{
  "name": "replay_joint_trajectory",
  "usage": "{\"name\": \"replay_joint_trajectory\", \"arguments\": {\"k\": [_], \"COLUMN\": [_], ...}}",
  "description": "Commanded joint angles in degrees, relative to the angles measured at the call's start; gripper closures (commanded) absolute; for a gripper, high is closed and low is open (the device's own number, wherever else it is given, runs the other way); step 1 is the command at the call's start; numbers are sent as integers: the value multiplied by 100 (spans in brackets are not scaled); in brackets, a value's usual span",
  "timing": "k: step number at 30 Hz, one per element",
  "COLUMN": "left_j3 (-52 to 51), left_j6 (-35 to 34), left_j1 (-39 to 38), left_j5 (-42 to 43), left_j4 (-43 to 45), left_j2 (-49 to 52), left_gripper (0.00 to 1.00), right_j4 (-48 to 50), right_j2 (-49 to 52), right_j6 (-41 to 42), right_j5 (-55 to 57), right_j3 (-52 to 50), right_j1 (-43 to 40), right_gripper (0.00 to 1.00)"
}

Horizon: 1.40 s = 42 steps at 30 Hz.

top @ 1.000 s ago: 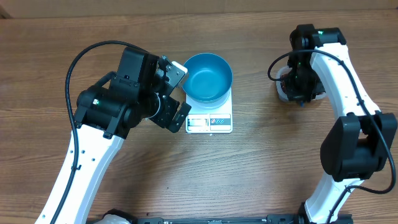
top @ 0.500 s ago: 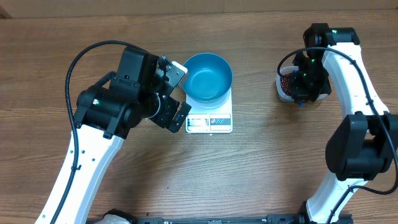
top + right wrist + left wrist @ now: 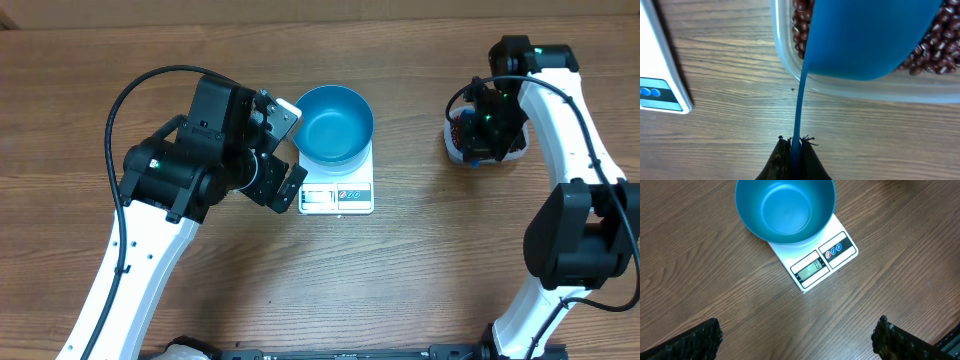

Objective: Scoop item into bowl and weigh 150g on scale
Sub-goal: 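Scoop red beans and lift the filled scoop with the right gripper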

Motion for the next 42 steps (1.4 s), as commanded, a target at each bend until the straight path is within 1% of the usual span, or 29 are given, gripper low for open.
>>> {"name": "replay_joint_trajectory", "arguments": {"k": [1,8,11,15,29,32,35,42], "left_j3": [33,33,33,33,33,33,33,33], "left_j6": [85,85,85,85,85,85,87,85], "left_j1": [11,11,11,11,11,11,11,11], "left_j5": [46,46,46,46,48,46,48,46], "left_j4": [-17,-17,-15,-17,-15,-15,-15,-15], "left_j2": [24,24,24,24,24,24,24,24], "left_gripper": [0,0,1,0,0,1,0,1], "right_j4": [105,131,219,382,409,426,363,413], "right_j2": [68,74,76,79,76,76,76,76], "right_j6": [-269,-603,-800,-793,-793,-826,-1088,-1478], "right_j5": [-577,-1097,-1357,-1464,-1742,-2229,-2776,-3091], "right_j3": [103,83,-162,-457,-457,-457,-463,-785], "right_j1": [-179,-420,-452,-483,-507,-702,-966,-1263], "right_gripper": [96,96,96,96,96,96,96,96]}}
